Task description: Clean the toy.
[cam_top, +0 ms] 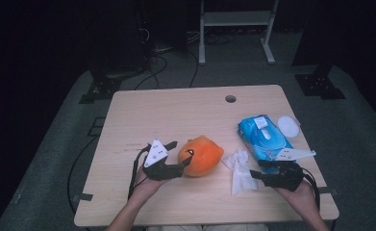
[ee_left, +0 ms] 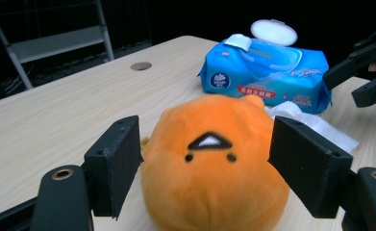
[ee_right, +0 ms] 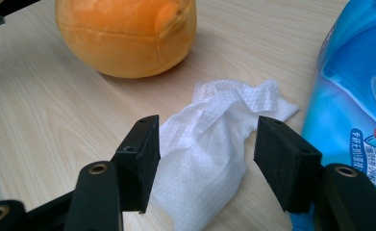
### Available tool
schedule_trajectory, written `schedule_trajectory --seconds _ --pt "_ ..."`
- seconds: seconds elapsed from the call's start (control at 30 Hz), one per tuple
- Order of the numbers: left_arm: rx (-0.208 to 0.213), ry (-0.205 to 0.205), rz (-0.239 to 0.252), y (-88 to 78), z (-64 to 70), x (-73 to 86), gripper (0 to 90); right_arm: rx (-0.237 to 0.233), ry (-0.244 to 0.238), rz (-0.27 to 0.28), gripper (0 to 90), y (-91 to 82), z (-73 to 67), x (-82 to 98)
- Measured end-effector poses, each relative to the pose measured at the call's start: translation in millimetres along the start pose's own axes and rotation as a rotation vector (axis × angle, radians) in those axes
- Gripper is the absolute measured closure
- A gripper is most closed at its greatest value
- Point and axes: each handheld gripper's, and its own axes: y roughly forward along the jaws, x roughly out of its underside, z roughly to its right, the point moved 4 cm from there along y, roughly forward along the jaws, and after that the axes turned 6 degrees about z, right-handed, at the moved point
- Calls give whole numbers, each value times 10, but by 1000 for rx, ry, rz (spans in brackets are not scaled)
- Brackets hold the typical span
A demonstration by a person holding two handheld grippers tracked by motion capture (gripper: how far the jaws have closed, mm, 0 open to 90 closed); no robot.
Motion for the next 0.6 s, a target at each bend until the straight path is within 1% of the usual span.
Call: schedule_trajectory --seconds 0.1,0.27,0.37,0.5,0.57,0.6 --pt "-13 -10 2 -64 -32 28 259 0 0 2 407 -1 -3 0" --pt "-27 -17 -12 -166 -69 78 248 0 4 -3 403 2 -2 15" --pt "-33 -18 -24 -211 -84 130 241 1 5 0 399 0 4 17" --pt "-41 -46 -33 -263 -104 219 228 6 11 3 386 -13 13 17" --pt "-44 -46 -44 -293 -104 277 226 10 13 6 384 -27 19 18" --pt "-45 -53 -49 -311 -106 304 225 12 16 6 383 -34 23 21"
